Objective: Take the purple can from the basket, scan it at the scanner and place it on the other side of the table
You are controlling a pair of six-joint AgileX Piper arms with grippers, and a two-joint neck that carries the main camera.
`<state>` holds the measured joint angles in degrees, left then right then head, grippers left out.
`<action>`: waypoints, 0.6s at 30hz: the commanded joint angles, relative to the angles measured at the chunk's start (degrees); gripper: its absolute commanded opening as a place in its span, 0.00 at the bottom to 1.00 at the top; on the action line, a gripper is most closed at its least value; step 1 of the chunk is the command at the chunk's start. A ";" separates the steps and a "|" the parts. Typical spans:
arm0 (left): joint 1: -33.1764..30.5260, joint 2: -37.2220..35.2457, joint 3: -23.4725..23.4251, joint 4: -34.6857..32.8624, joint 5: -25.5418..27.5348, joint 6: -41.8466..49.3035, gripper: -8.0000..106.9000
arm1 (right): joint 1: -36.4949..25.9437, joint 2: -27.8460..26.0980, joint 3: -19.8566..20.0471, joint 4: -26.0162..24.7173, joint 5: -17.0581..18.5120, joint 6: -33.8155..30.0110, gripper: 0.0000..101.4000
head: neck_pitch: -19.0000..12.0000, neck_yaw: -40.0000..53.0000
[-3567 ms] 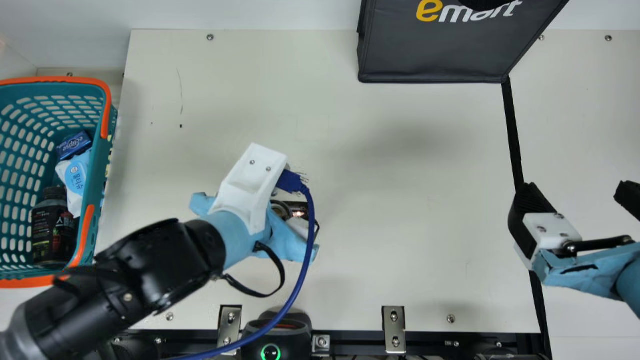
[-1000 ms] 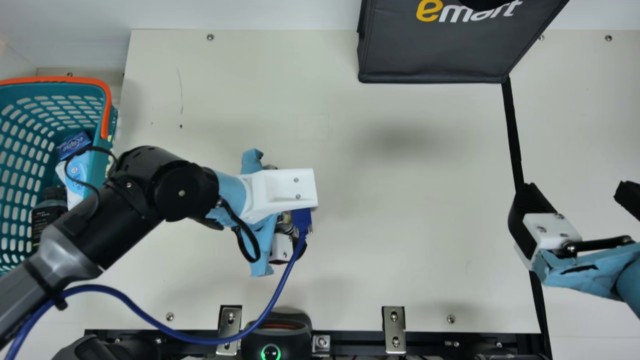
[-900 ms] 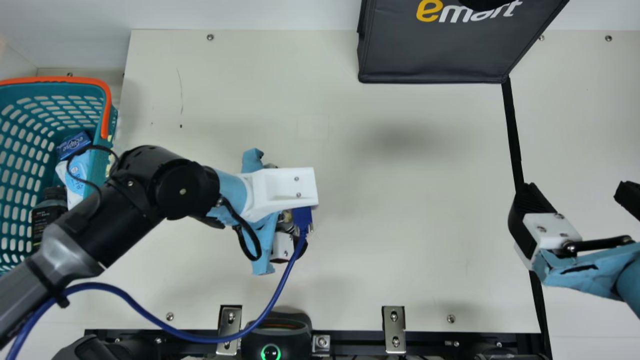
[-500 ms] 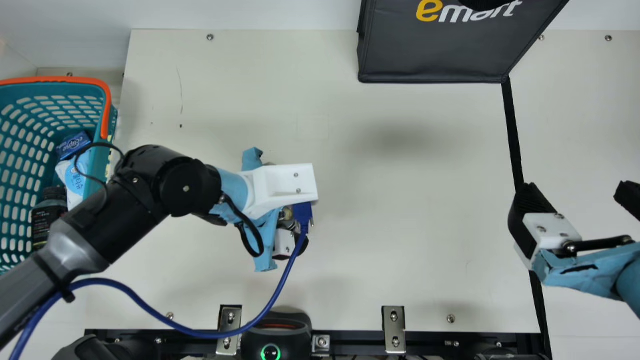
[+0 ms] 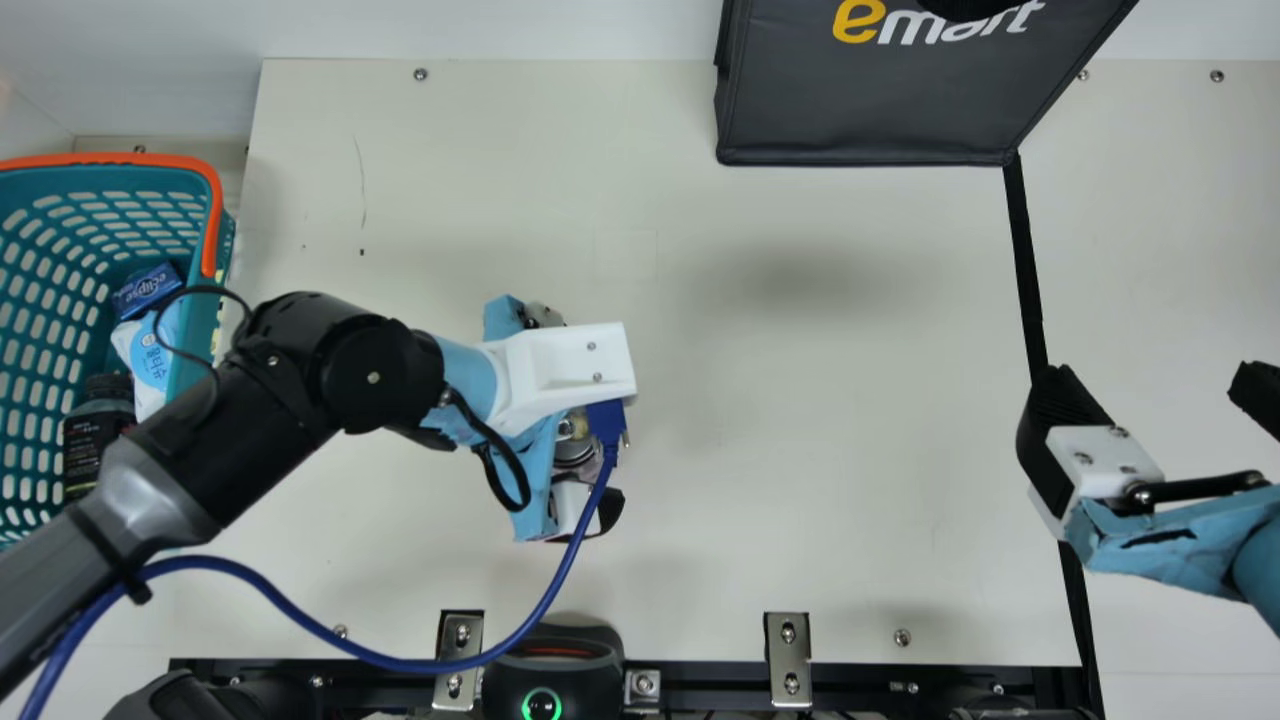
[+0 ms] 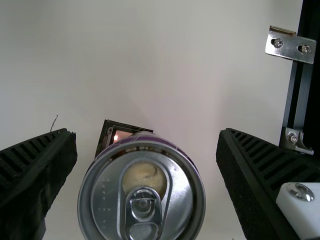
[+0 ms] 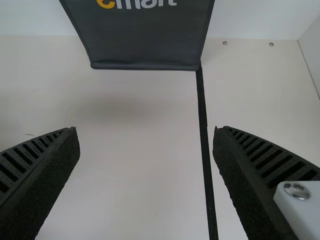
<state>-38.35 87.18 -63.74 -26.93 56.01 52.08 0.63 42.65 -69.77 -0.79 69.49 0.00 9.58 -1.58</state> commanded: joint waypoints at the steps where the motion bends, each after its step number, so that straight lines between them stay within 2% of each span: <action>1: 0.14 -0.38 0.14 0.25 0.40 -0.48 0.85 | 0.00 0.00 0.00 0.00 0.00 0.00 0.94 | -1.66 0.00; 10: 2.23 -5.61 2.19 2.89 4.28 -5.66 0.85 | 0.00 0.00 0.00 0.00 0.00 0.00 0.94 | -1.66 0.00; 18: 3.52 -12.85 4.35 6.48 8.77 -14.16 0.85 | 0.00 0.00 0.00 0.00 0.00 0.00 0.94 | -1.66 0.00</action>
<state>-34.95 75.47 -59.57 -20.69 64.40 40.14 0.63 42.65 -69.77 -0.79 69.49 0.00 9.58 -1.58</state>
